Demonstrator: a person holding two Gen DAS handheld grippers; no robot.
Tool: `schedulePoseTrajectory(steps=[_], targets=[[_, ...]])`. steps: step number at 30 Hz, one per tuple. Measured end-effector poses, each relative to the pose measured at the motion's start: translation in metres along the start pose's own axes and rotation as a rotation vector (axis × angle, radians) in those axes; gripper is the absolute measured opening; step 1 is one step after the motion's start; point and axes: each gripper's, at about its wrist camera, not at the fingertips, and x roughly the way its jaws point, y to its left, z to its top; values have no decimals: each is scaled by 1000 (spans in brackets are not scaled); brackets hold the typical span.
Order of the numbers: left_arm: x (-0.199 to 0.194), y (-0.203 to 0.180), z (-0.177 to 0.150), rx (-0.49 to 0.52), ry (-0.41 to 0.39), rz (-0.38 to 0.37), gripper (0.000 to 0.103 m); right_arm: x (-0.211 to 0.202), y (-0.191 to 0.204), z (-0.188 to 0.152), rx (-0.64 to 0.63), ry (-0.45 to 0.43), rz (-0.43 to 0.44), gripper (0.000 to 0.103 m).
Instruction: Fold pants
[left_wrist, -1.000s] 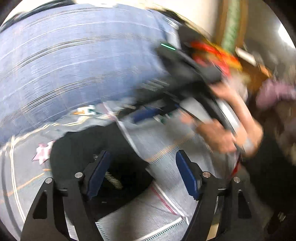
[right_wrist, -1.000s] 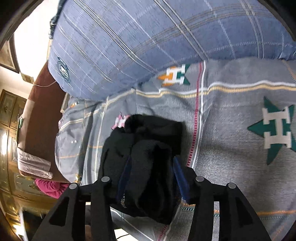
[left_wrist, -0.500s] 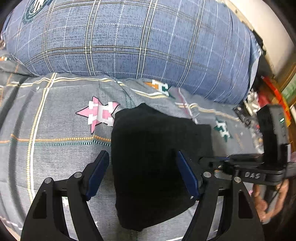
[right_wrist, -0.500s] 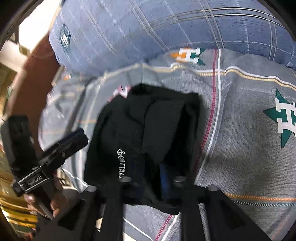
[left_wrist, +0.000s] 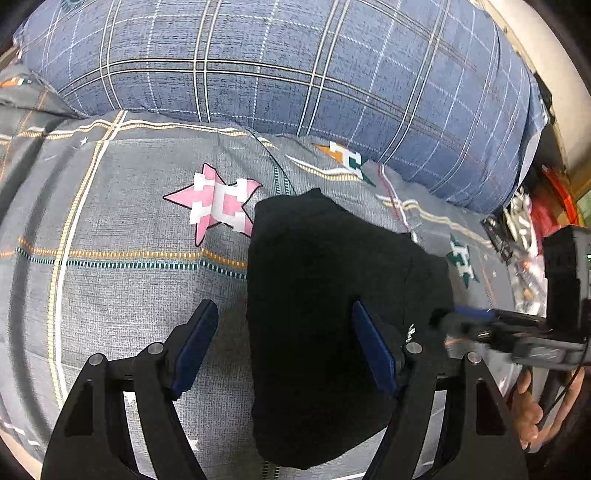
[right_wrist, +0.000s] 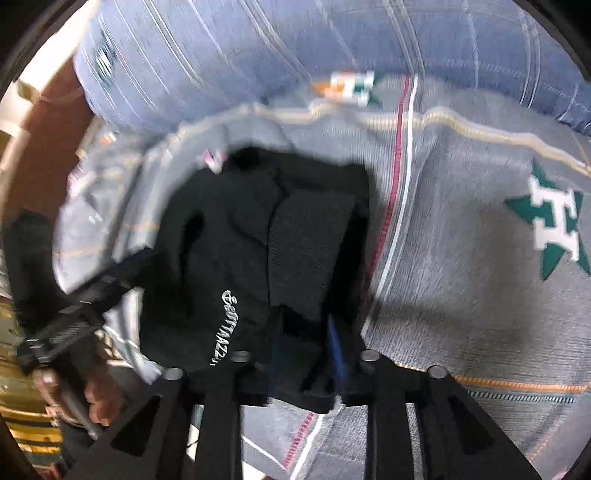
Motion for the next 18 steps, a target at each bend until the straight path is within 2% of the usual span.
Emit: schedulePoseTrajectory(steps=[1, 2, 3, 8, 13, 16, 18], targets=[[1, 2, 0, -16, 7, -8, 75, -10, -2, 1, 4, -42, 5, 71], [2, 4, 0, -23, 13, -14, 75, -16, -3, 2, 9, -77, 1, 82], [5, 5, 0, -36, 26, -25, 75, -20, -5, 3, 17, -97, -4, 84], [16, 10, 0, -90, 72, -102, 75, 0, -21, 8, 120, -47, 58, 84], [28, 22, 2, -182, 114, -196, 75, 29, -27, 10, 171, 8, 111, 82], [33, 30, 1, -244, 131, -234, 75, 43, -25, 9, 158, 39, 110, 76], [35, 27, -2, -242, 133, -232, 75, 49, -24, 8, 148, 54, 92, 75]])
